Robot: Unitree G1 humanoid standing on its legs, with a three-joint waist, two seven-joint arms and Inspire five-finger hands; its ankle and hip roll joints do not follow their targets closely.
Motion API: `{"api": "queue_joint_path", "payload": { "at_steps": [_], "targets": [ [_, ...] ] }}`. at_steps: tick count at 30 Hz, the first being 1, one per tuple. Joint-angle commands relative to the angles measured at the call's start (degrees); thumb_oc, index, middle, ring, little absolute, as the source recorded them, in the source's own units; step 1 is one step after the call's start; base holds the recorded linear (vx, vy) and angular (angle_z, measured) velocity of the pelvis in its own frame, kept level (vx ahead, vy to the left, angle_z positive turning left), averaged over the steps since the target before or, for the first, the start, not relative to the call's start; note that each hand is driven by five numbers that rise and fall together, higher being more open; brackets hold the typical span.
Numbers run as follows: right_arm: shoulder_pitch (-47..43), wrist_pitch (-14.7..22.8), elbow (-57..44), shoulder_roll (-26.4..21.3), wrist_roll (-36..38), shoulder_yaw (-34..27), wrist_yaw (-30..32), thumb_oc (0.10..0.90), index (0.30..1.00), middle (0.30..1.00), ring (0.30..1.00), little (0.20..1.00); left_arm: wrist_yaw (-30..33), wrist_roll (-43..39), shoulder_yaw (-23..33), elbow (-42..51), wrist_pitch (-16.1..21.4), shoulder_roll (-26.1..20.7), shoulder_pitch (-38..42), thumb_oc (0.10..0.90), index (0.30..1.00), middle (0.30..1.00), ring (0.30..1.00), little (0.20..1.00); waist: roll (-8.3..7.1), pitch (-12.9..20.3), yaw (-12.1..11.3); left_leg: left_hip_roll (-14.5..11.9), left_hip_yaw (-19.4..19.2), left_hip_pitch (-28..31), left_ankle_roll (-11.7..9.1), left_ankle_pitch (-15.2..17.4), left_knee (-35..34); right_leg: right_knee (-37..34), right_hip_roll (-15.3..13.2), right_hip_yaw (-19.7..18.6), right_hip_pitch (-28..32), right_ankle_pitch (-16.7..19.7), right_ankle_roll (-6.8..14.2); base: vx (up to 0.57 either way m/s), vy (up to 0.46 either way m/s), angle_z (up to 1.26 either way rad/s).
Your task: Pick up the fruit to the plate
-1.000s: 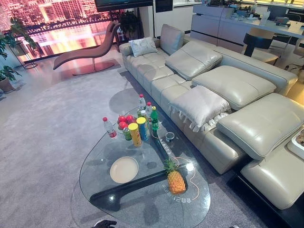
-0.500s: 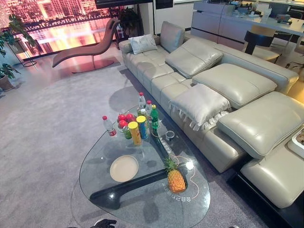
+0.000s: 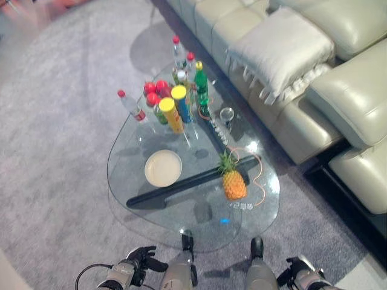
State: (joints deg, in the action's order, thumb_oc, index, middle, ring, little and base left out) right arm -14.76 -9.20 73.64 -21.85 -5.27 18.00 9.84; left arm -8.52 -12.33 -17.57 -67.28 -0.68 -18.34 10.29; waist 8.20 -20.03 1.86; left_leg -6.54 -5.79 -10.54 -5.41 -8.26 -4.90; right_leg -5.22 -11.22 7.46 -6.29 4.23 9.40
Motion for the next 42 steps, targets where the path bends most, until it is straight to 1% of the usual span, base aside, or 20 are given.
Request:
{"api": "queue_joint_path", "payload": {
  "at_steps": [1, 4, 5, 7, 10, 13, 17, 20, 24, 27, 34, 36, 37, 38, 39, 42],
  "targets": [
    [-3.3, 2.2, 1.0, -3.5, 4.7, -2.4, 4.0, 0.8, 0.9, 0.9, 0.9, 0.9, -2.5, -9.7, -0.9, -2.0, 3.9, -0.5, 3.8, 0.8, 0.9, 0.9, 0.9, 0.9, -3.24, -5.7, -0.6, 3.1, 2.2, -1.2, 0.8, 3.5, -0.1, 2.1, -0.7, -0.3, -6.4, 2.0, -0.9, -0.06, 0.016, -0.03],
    [-5.5, 6.1, -0.9, -4.6, 8.2, -3.9, 8.7, 0.8, 0.9, 0.9, 0.9, 0.9, -0.6, -23.6, 3.7, 0.4, 5.7, -1.4, 6.1, 0.8, 0.9, 0.9, 0.9, 0.9, -3.04, -8.4, -1.1, 3.2, 2.3, -4.6, 0.6, 2.1, 0.8, 7.0, -0.6, -0.6, -11.4, 0.8, -1.4, -0.12, 0.005, 0.0],
    [-6.1, 7.8, -1.8, -5.0, 9.6, -4.7, 11.3, 0.8, 0.9, 0.9, 0.9, 0.9, 0.6, -28.5, 5.9, 1.5, 6.5, -1.6, 7.1, 0.8, 0.9, 0.9, 0.9, 0.9, -3.1, -9.6, -1.1, 3.2, 2.5, -7.1, 0.5, 2.3, 3.5, 9.9, -0.7, -0.6, -13.8, -0.1, -1.7, -0.16, -0.029, 0.0],
    [-5.7, 10.3, -3.7, -5.4, 11.0, -6.0, 15.4, 0.8, 0.9, 0.9, 0.9, 0.9, 2.3, -32.6, 8.0, 3.8, 8.2, -2.0, 7.3, 0.8, 0.9, 0.9, 0.9, 0.9, -3.34, -9.8, -1.3, 3.4, 2.7, -11.9, 0.4, 3.1, 8.0, 13.6, -0.8, -0.6, -18.1, -1.2, -2.0, -0.13, -0.054, 0.04],
    [-5.0, 13.8, -5.9, -5.3, 12.3, -7.8, 20.2, 0.8, 0.9, 0.9, 0.9, 0.9, 3.3, -35.2, 9.7, 6.4, 10.6, -2.8, 7.5, 0.8, 0.9, 0.9, 0.9, 0.9, -3.94, -9.8, -1.1, 3.4, 2.9, -20.2, 0.4, 4.7, 15.6, 19.1, -1.2, -0.5, -25.6, -2.0, -2.0, -0.11, -0.084, 0.15],
    [-6.0, 14.6, -8.9, -5.3, 13.5, -7.9, 24.6, 0.8, 0.9, 0.9, 0.9, 0.9, 5.7, -35.7, 9.9, 9.4, 12.6, -3.1, 9.1, 0.8, 0.9, 0.9, 0.9, 0.9, -4.64, -9.8, -0.8, 3.1, 2.9, -26.4, 0.5, 5.6, 20.0, 21.9, -0.9, -0.9, -31.0, -2.4, -2.1, -0.1, -0.061, 0.2],
    [-7.7, 15.9, -11.5, -4.9, 12.5, -8.1, 29.0, 0.8, 0.9, 0.9, 0.9, 0.9, 10.8, -38.1, 9.3, 12.0, 16.1, -2.9, 10.9, 0.8, 0.9, 0.9, 0.9, 0.9, -4.61, -9.8, -0.6, 3.1, 3.3, -32.0, 1.4, 6.3, 23.4, 25.9, 0.2, -2.0, -37.1, -3.0, -2.3, -0.06, -0.011, 0.01],
    [-8.5, 17.8, -12.4, -5.1, 11.7, -8.0, 30.5, 0.8, 0.9, 0.9, 0.9, 0.9, 14.0, -37.9, 9.9, 12.4, 18.3, -2.8, 11.8, 0.8, 0.9, 0.9, 0.9, 0.9, -4.53, -9.8, -0.7, 3.1, 3.5, -35.0, 1.7, 7.4, 26.1, 28.6, 0.3, -2.4, -40.5, -4.0, -2.3, -0.04, 0.004, 0.0],
    [-9.5, 18.6, -14.2, -4.9, 11.2, -7.4, 31.5, 0.8, 0.9, 0.9, 0.9, 0.9, 17.9, -36.3, 10.2, 12.0, 19.5, -3.1, 12.7, 0.8, 0.9, 0.9, 0.9, 0.9, -4.86, -9.8, -0.9, 3.0, 4.4, -38.2, 2.1, 8.2, 29.2, 31.2, 0.7, -2.7, -43.7, -4.5, -2.5, -0.03, -0.016, 0.01],
    [-11.6, 19.6, -14.3, -4.9, 11.3, -6.2, 31.4, 0.8, 0.9, 0.9, 0.9, 0.9, 19.5, -34.9, 10.4, 10.8, 18.8, -3.6, 13.8, 0.8, 0.9, 0.9, 0.9, 0.9, -5.12, -9.8, -1.1, 2.8, 4.6, -39.7, 1.9, 8.3, 29.6, 31.3, 0.9, -2.5, -45.0, -4.5, -2.6, -0.03, -0.034, -0.03],
    [-13.7, 20.8, -16.0, -6.0, 14.0, -5.0, 30.7, 0.8, 0.9, 0.9, 0.9, 0.9, 19.1, -34.9, 9.5, 10.1, 18.2, -3.8, 14.4, 0.8, 0.9, 0.9, 0.9, 0.9, -5.14, -9.8, -1.2, 2.7, 5.0, -41.6, 1.4, 7.6, 29.1, 30.3, 1.1, -2.2, -46.6, -3.9, -2.8, -0.01, -0.008, -0.02],
    [-14.0, 21.3, -16.1, -6.3, 16.0, -5.3, 30.9, 0.8, 0.9, 0.9, 0.9, 0.9, 18.7, -35.1, 9.3, 10.0, 18.2, -3.9, 14.2, 0.8, 0.9, 0.9, 0.9, 0.9, -5.06, -9.8, -1.3, 2.8, 5.0, -41.6, 1.3, 7.5, 28.9, 30.1, 1.0, -2.1, -46.6, -3.7, -2.8, 0.0, 0.0, 0.0],
    [-14.4, 22.4, -15.7, -6.9, 19.1, -6.2, 31.8, 0.8, 0.9, 0.9, 0.9, 0.9, 18.4, -35.5, 9.0, 9.8, 18.1, -4.0, 14.1, 0.8, 0.9, 0.9, 0.9, 0.9, -5.06, -9.8, -1.4, 2.7, 5.1, -41.4, 1.1, 7.5, 28.7, 29.7, 0.9, -1.9, -46.3, -3.7, -2.8, 0.0, 0.0, 0.0],
    [-14.6, 22.8, -15.5, -7.1, 20.6, -6.8, 31.9, 0.8, 0.9, 0.9, 0.9, 0.9, 18.3, -35.5, 9.0, 9.6, 18.3, -3.9, 14.0, 0.8, 0.9, 0.9, 0.9, 0.9, -5.06, -9.8, -1.5, 2.7, 5.1, -41.3, 1.1, 7.5, 28.6, 29.6, 0.9, -1.9, -46.2, -3.7, -2.8, 0.0, 0.0, 0.0],
    [-15.0, 24.7, -15.2, -7.5, 23.6, -8.5, 33.0, 0.8, 0.9, 0.9, 0.9, 0.9, 17.8, -35.5, 9.0, 9.4, 18.4, -3.9, 13.8, 0.8, 0.9, 0.9, 0.9, 0.9, -5.09, -9.8, -1.6, 2.6, 5.1, -41.2, 1.0, 7.5, 28.5, 29.4, 0.8, -1.7, -46.1, -3.5, -2.8, 0.0, 0.0, 0.0],
    [-16.1, 27.4, -16.0, -9.2, 27.5, -11.5, 35.8, 0.8, 0.9, 0.9, 0.9, 0.9, 17.3, -35.3, 8.6, 9.4, 18.6, -4.0, 13.6, 0.8, 0.9, 0.9, 0.9, 0.9, -5.21, -9.8, -1.7, 2.4, 5.1, -40.8, 0.9, 7.3, 27.7, 28.6, 0.7, -1.3, -45.5, -3.1, -2.6, 0.0, 0.0, 0.0]
  ]
}}
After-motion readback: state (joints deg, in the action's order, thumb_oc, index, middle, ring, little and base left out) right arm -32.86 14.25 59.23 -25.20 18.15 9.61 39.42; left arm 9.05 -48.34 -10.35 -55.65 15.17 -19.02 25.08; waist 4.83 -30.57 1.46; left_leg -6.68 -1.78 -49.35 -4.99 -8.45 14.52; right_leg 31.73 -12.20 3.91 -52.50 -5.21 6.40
